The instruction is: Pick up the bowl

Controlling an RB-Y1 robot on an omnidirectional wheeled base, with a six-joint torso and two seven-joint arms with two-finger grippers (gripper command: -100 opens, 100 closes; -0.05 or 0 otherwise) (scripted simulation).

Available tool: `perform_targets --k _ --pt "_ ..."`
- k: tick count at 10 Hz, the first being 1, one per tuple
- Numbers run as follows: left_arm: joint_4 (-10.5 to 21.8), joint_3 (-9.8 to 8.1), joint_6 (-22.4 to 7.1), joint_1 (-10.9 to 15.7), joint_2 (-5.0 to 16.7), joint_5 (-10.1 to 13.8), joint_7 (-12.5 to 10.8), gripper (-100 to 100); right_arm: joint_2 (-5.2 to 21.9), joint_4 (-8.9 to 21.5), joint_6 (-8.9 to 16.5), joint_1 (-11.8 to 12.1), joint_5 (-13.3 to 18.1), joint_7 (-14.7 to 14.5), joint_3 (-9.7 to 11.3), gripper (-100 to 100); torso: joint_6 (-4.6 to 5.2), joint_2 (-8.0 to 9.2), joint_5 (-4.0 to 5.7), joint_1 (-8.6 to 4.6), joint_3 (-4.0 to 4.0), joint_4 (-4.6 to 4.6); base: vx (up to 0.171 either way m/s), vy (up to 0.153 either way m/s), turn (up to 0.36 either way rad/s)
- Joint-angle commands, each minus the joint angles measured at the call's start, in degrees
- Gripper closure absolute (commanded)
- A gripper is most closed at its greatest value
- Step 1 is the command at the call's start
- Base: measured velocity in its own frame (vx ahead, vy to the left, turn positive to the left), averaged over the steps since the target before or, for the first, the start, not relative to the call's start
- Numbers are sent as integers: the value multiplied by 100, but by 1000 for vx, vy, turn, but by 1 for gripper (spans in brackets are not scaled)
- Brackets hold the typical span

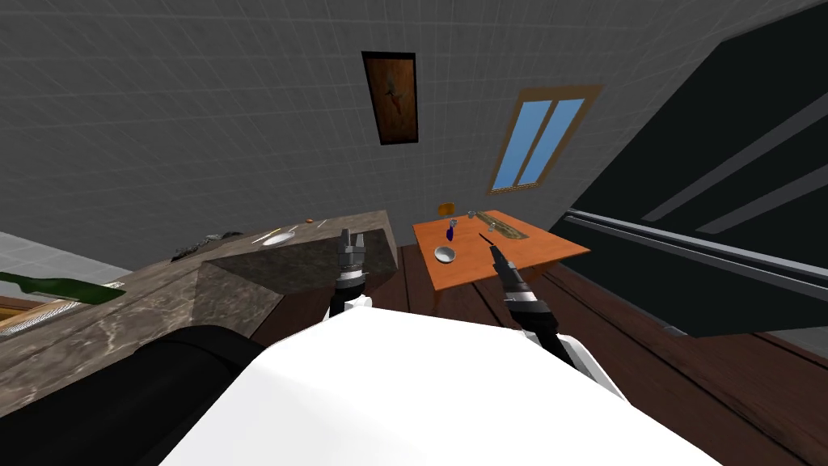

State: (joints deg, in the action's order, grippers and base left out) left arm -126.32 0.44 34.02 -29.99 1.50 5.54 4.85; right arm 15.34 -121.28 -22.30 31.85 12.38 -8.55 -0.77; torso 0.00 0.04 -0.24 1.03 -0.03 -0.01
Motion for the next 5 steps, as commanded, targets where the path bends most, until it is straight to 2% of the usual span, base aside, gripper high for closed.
perform_targets --k 1,2,4,5 --pt "0 0 0 0 0 0 0 0 258 260 128 16 286 -142 17 -100 0 0 0 0 0 0 -41 308 -135" --pt "0 0 0 0 0 0 0 0 258 260 128 16 330 -142 17 -100 0 3 -2 12 -1 0 -23 222 -50" --pt "0 -1 0 0 1 0 0 0 633 545 310 49 709 -304 26 -100 -1 -14 6 -28 8 3 7 199 -92" --pt "0 -1 0 0 1 0 0 0 810 696 397 67 888 -390 37 -100 0 -14 5 -21 9 3 38 283 -110"
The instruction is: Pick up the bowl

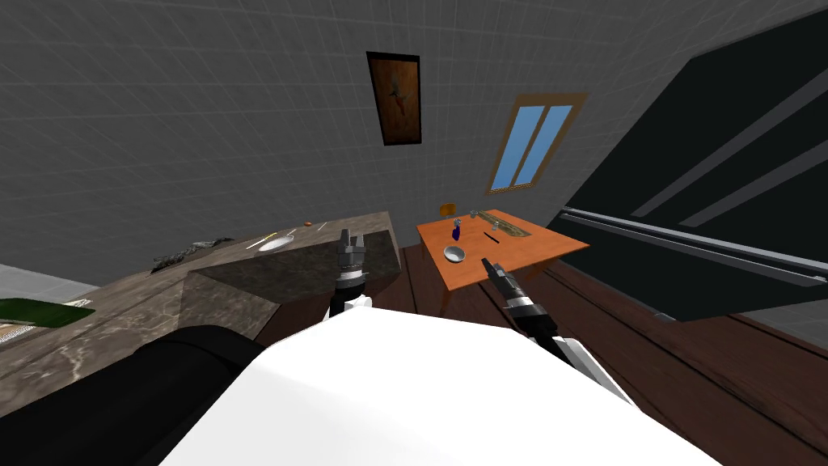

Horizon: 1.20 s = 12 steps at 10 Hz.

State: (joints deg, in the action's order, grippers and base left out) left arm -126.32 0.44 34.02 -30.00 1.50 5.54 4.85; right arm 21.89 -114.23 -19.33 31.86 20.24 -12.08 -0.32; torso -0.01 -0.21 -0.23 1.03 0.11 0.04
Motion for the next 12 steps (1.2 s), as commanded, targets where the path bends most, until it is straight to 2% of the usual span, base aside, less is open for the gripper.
perform_targets --k 1,3,4,5,6,8,9,10,11,12 --pt "0 0 0 0 0 0 0 0 175 -9 100 66 194 -37 -7 -100 0 0 0 0 0 0 21 204 -50" --pt "0 -1 0 1 1 0 0 0 565 304 261 108 571 -218 29 -100 0 9 6 -36 -4 -1 11 199 -70" --pt "0 0 0 0 1 0 0 0 588 304 261 108 674 -218 29 -100 -1 -1 4 -20 1 0 27 173 -56" --pt "0 -1 0 0 1 0 0 0 802 464 333 130 874 -313 56 -100 -1 -2 5 -36 2 1 49 140 -47" --pt "0 -1 0 0 1 0 0 0 802 464 333 130 924 -313 56 -100 0 -9 8 -47 5 2 45 107 -32" --pt "0 -1 0 0 2 0 0 0 1193 788 455 180 1321 -505 125 -100 -1 -15 12 -60 9 3 67 153 -62" --pt "0 -1 0 -1 1 0 0 0 1244 788 455 180 1441 -505 125 -100 0 -20 7 -40 12 5 40 159 -29" --pt "0 -1 0 0 1 0 0 0 1463 949 505 207 1653 -603 168 -100 -2 -13 7 -45 8 3 59 162 -26" --pt "0 -1 0 0 1 0 0 0 1470 949 505 207 1705 -603 168 -100 -1 -17 8 -44 10 4 70 118 -25" --pt "0 -2 0 0 2 0 0 0 1696 1109 547 236 1940 -701 215 -100 -3 -21 10 -59 12 4 87 106 -20"
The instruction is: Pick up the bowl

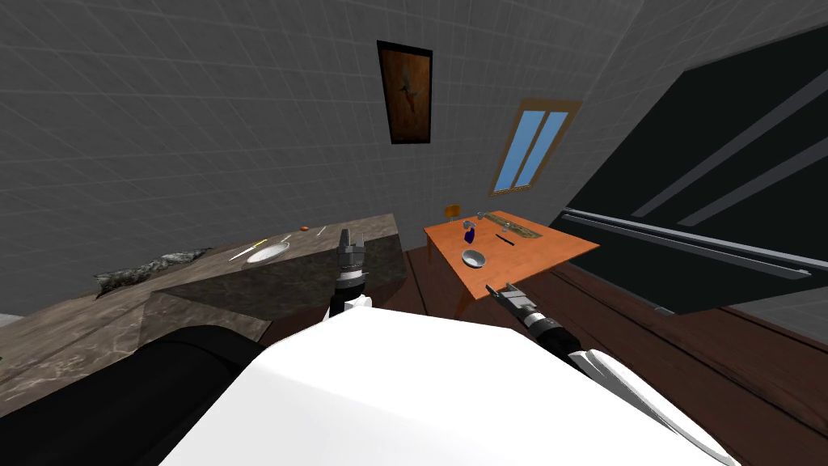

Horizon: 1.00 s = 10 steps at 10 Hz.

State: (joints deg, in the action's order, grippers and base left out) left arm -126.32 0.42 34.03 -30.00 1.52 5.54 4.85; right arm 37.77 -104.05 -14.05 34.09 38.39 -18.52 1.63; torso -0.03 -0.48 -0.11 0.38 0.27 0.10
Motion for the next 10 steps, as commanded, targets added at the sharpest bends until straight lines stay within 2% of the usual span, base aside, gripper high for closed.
perform_targets --k 1,2,3,4,5,6,7,10 --pt "0 0 0 0 0 0 0 0 286 249 51 42 286 -155 71 -100 0 0 0 0 0 0 142 160 -35" --pt "0 0 0 -1 0 0 0 0 340 249 51 42 422 -155 71 -100 0 -17 -2 15 9 3 117 124 -22" --pt "0 0 0 0 0 0 0 0 573 403 75 73 612 -252 129 -100 -1 -14 -2 6 9 4 111 103 -7" --pt "0 0 0 0 0 0 0 0 573 403 75 73 688 -252 129 -100 0 -13 0 -2 8 3 78 76 -7" --pt "0 0 0 0 0 0 0 0 806 554 90 105 895 -348 191 -100 0 -2 2 -12 2 1 94 86 -5" --pt "0 0 0 0 0 0 0 0 806 554 90 105 950 -348 191 -100 -1 -5 2 -10 3 1 95 67 -8" --pt "0 -1 0 0 1 0 0 0 1040 701 97 138 1179 -441 258 -100 -1 -5 3 -16 3 1 120 93 5" --pt "0 -1 0 -1 1 0 0 0 1466 980 88 203 1664 -620 399 -100 -2 -32 2 -12 20 8 169 84 6"
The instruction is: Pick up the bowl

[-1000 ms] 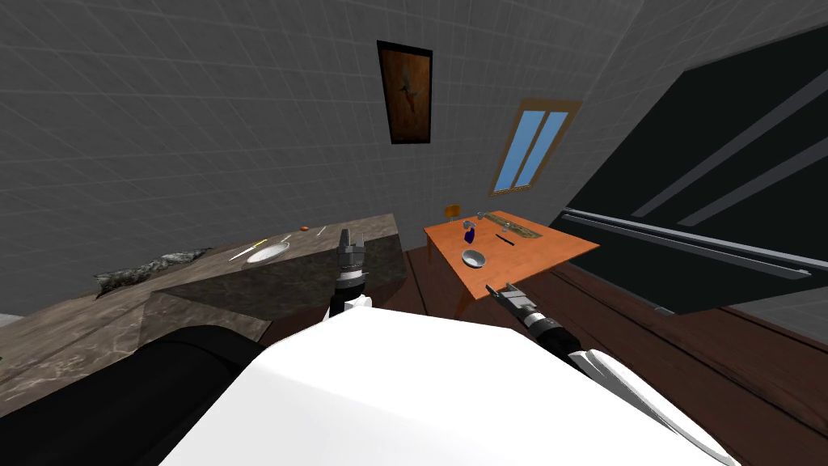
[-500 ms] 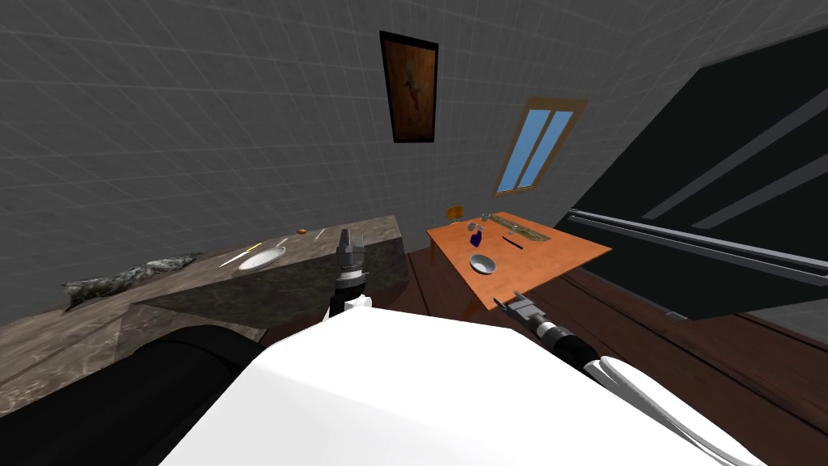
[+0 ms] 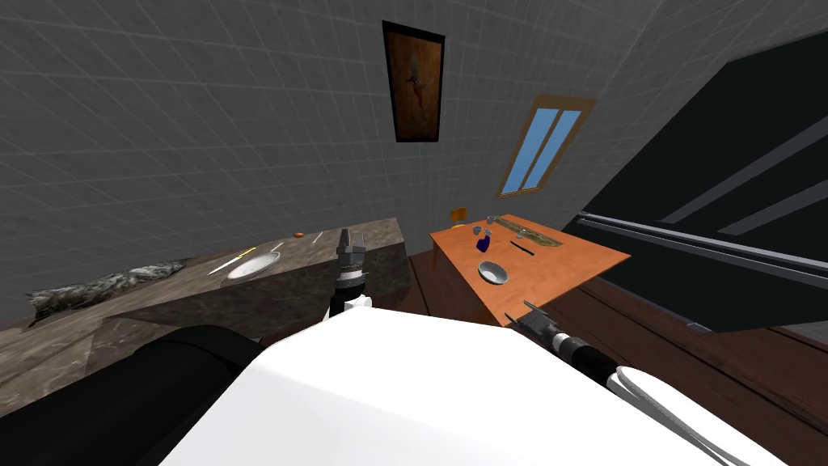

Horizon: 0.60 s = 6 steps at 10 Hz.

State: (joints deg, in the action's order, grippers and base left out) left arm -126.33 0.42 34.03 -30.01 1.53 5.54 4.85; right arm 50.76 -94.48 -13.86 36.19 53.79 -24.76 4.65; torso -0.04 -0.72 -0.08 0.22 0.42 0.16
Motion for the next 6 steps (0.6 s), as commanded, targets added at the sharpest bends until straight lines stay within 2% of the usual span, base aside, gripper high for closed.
perform_targets --k 1,3,4,6 --pt "0 0 0 0 0 0 0 0 197 22 69 -7 168 3 97 -100 0 0 0 0 0 0 96 44 1" --pt "0 0 0 0 0 0 0 0 603 277 32 57 565 -162 247 -100 0 11 2 -11 -7 -3 152 58 28" --pt "0 0 0 0 0 0 0 0 629 277 32 57 634 -162 247 -100 -2 -11 1 -3 5 1 160 56 11" --pt "0 0 0 0 0 0 0 0 1008 505 -30 120 1024 -309 406 -100 0 -3 2 -12 2 1 185 38 37"
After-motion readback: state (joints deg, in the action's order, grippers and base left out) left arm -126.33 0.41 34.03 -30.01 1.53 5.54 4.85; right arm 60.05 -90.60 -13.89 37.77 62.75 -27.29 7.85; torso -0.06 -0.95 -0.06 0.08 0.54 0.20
